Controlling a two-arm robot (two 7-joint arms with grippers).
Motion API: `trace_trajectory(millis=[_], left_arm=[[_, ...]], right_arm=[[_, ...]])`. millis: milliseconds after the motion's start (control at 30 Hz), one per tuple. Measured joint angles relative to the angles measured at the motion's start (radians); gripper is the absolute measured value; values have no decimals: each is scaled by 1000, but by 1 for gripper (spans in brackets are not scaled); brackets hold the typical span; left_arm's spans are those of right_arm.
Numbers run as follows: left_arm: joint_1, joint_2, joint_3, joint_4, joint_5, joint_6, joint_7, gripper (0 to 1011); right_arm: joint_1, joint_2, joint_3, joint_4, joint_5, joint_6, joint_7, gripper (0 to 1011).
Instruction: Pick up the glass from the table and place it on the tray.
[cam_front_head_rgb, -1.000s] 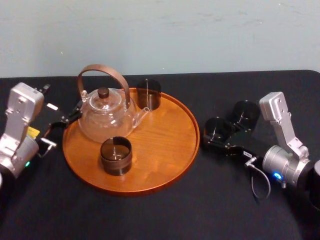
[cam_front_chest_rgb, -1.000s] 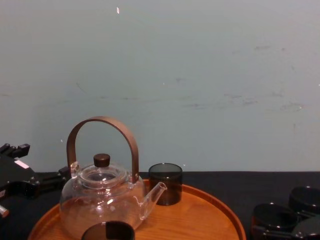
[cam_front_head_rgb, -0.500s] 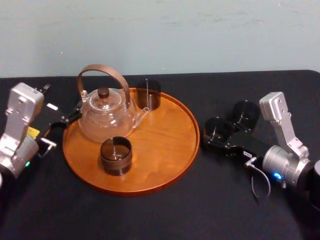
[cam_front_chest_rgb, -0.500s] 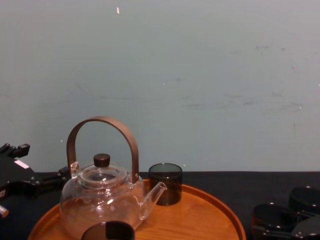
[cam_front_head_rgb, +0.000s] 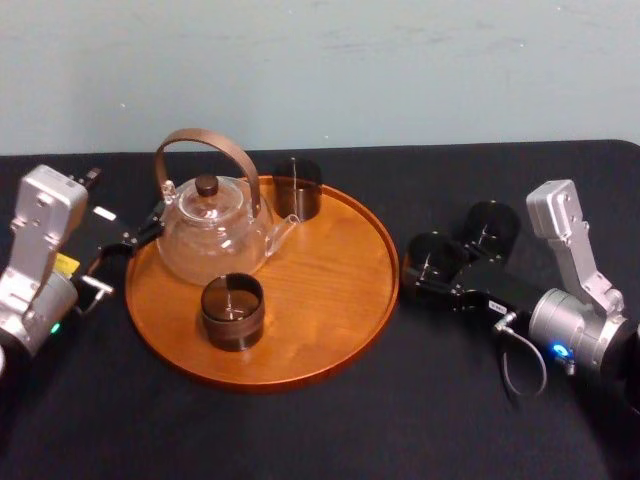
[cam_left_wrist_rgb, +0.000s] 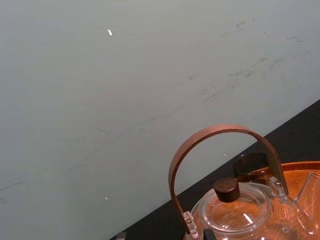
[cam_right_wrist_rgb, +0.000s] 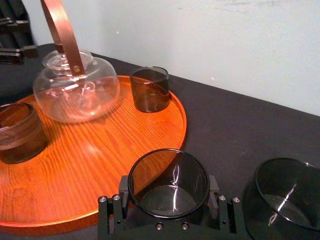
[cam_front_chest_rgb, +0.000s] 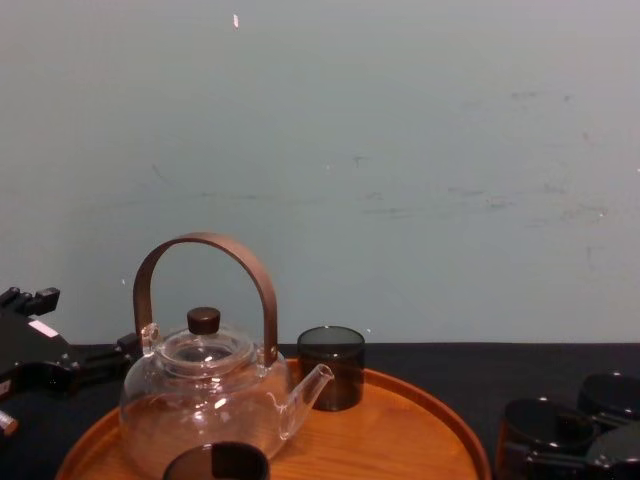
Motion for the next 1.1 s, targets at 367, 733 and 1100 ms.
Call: trace_trajectory(millis=[367,733,1100], left_arm=[[0,0,0,0,0,0,0,1001],[0,0,0,0,0,0,0,1002],[0,0,0,0,0,0,0,1001]], right_arm=[[-25,32,-10,-85,29,18,9,905],[-24,44,-48,-158,44,45,19,905],[6,27,-106,-165,40,57,17,905]])
